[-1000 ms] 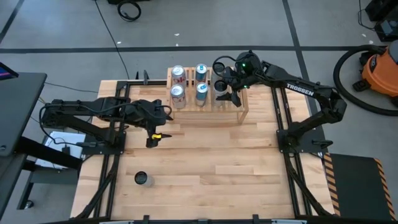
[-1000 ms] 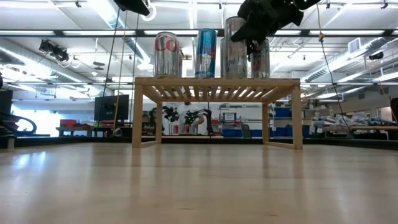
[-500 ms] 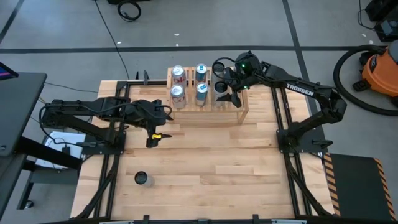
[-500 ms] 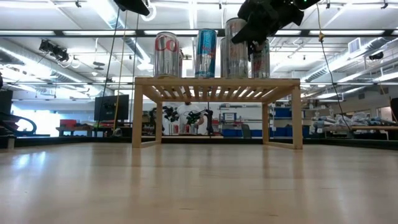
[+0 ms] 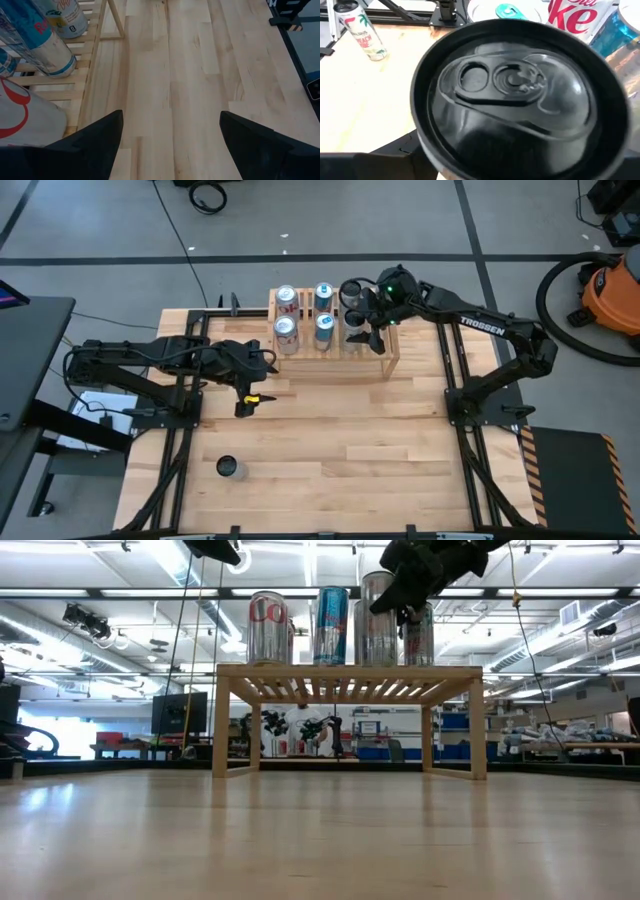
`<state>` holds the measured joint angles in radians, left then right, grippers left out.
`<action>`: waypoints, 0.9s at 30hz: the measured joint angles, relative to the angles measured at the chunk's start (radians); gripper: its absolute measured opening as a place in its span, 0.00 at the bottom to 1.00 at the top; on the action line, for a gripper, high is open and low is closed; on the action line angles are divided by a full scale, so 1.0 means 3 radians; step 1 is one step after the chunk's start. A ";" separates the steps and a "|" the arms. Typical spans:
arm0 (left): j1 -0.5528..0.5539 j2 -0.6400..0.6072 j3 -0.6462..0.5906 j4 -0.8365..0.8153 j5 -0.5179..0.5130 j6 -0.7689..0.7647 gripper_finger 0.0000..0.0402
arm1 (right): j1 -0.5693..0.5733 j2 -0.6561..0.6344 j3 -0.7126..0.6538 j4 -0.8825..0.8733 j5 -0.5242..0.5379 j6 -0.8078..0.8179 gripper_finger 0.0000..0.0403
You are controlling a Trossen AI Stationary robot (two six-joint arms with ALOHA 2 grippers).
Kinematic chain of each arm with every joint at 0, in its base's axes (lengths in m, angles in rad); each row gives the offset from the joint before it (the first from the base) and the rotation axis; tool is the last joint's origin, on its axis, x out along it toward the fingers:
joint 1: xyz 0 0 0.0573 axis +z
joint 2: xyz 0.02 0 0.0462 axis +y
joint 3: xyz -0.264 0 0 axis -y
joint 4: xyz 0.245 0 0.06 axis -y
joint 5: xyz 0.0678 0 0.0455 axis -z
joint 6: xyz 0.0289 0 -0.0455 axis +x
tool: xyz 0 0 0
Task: Place canned beverage on shelf
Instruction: Put the white-yellow soda can aligned with the other white-yellow soda can on the shelf
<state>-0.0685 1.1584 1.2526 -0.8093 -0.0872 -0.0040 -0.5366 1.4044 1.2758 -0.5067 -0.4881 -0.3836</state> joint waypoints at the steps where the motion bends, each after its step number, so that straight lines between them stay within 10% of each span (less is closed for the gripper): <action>1: 0.0000 0.0000 0.0000 0.0000 0.0000 0.0000 0.83 | 0.0000 0.0000 0.0000 -0.0001 0.0006 0.0022 0.76; 27: 0.0000 0.0000 0.0000 -0.0067 0.0000 -0.0004 0.83 | -0.0009 -0.0332 0.0000 0.0029 -0.0036 0.0047 0.76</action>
<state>-0.0685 1.1584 1.2526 -0.8295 -0.0872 -0.0051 -0.5392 1.3049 1.2758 -0.4981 -0.4987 -0.3694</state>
